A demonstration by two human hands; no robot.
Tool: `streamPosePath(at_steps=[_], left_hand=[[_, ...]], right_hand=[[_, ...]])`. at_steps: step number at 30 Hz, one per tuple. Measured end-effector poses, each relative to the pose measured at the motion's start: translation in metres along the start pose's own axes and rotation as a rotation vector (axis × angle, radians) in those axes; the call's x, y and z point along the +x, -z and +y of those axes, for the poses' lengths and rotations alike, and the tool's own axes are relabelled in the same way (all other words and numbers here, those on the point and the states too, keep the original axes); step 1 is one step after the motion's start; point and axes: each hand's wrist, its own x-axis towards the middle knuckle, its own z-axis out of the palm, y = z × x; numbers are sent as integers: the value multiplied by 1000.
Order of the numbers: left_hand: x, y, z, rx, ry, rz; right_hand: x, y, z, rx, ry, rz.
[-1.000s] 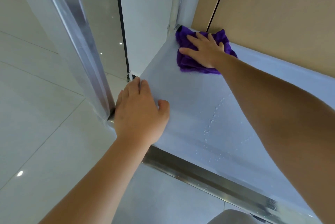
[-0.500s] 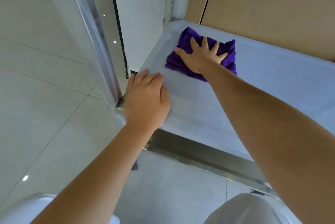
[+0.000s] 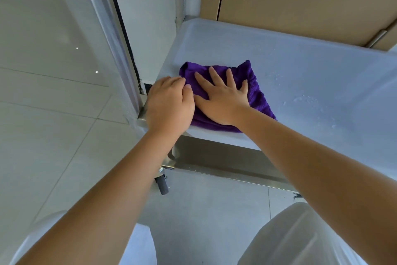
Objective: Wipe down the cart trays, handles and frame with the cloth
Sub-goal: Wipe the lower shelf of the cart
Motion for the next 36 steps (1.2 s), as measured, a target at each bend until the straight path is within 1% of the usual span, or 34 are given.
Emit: streamPosePath(at_steps=[2,5,7,8,10,13,15,17,23,27,31,32,34,35,36], left_hand=[[0,2,0,-12,-10,-48],[-3,11,1,-187,-94,-93],[-6,17,-2,-287,-176,-110],[-7,19,-5,-291,-192,-124],[-6,18,-12,-208,-203,-146],[-7,13,-16,35,-245,-186],[-10,9,-15,178,-305,-223],[-12,8,-12,256,-326,-241],[-14,11,-12,337,-343,-262],[-15,12,-10,392,-384,-274],[-16,14,-3,472,-353,-306],[-15,13,0,482,-344,-316],[-16,12,9,463,-349,-319],[-18,12,14,440,-364,-310],[-20,10,18,410,-382,-295]], right_hand=[[-10,-1,-2,36,6,-10],[-24,-2,-8,77,12,-18],[-35,-5,-11,27,74,-14],[-40,-5,-10,-22,129,-22],[-45,-1,-1,-124,243,-53],[-47,5,18,-229,373,-64],[-48,3,29,-255,433,-65],[-49,2,36,-267,462,-71],[-55,6,58,-261,486,-95],[-65,10,76,-156,453,-42],[-72,17,82,-165,436,-17],[-75,18,80,-147,435,17],[-78,16,67,-9,419,208],[-81,14,57,118,343,290],[-82,14,46,271,238,288]])
